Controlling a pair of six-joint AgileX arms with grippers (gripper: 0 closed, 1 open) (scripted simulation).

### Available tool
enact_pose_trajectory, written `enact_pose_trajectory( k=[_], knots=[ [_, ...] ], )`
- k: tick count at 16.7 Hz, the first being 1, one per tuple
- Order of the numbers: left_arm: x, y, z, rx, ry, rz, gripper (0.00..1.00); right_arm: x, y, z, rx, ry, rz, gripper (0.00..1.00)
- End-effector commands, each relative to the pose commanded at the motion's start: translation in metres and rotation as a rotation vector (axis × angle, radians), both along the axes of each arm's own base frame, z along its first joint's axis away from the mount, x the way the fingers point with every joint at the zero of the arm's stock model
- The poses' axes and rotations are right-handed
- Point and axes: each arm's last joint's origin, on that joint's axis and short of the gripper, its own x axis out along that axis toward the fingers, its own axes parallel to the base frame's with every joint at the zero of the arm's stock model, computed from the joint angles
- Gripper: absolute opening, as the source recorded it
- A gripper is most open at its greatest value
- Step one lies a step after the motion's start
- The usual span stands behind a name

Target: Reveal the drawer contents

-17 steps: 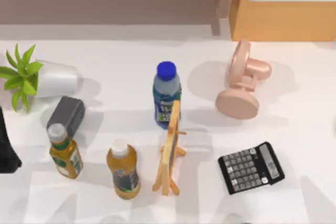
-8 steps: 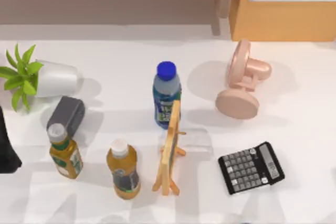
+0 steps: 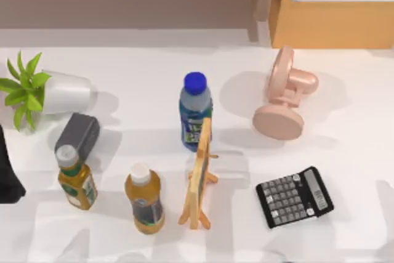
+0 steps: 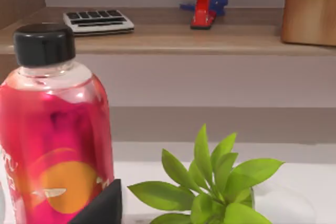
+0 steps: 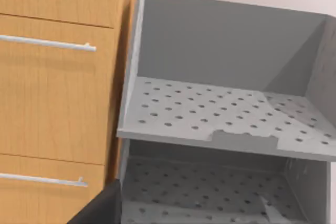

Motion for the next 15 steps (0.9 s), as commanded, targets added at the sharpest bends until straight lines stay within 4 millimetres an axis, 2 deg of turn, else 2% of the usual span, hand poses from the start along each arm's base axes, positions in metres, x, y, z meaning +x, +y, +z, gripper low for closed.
enact_pose_trajectory(
  k=[3, 5, 7, 9, 11, 13, 15],
  knots=[
    [0.000, 0.000, 0.000, 0.000, 0.000, 0.000, 1.00, 0.042, -0.002, -0.004, -0.192, -0.007, -0.005, 1.00],
    [0.000, 0.000, 0.000, 0.000, 0.000, 0.000, 1.00, 0.078, 0.002, -0.015, -0.359, -0.002, -0.010, 1.00],
    [0.000, 0.000, 0.000, 0.000, 0.000, 0.000, 1.00, 0.118, 0.015, -0.033, -0.549, 0.004, -0.015, 1.00],
    [0.000, 0.000, 0.000, 0.000, 0.000, 0.000, 1.00, 0.155, 0.037, -0.057, -0.748, 0.011, -0.018, 1.00],
    [0.000, 0.000, 0.000, 0.000, 0.000, 0.000, 1.00, 0.186, 0.068, -0.084, -0.942, 0.017, -0.019, 1.00],
    [0.000, 0.000, 0.000, 0.000, 0.000, 0.000, 1.00, 0.208, 0.103, -0.112, -1.117, 0.021, -0.020, 1.00],
    [0.000, 0.000, 0.000, 0.000, 0.000, 0.000, 1.00, 0.221, 0.138, -0.138, -1.261, 0.023, -0.021, 1.00]
  ],
)
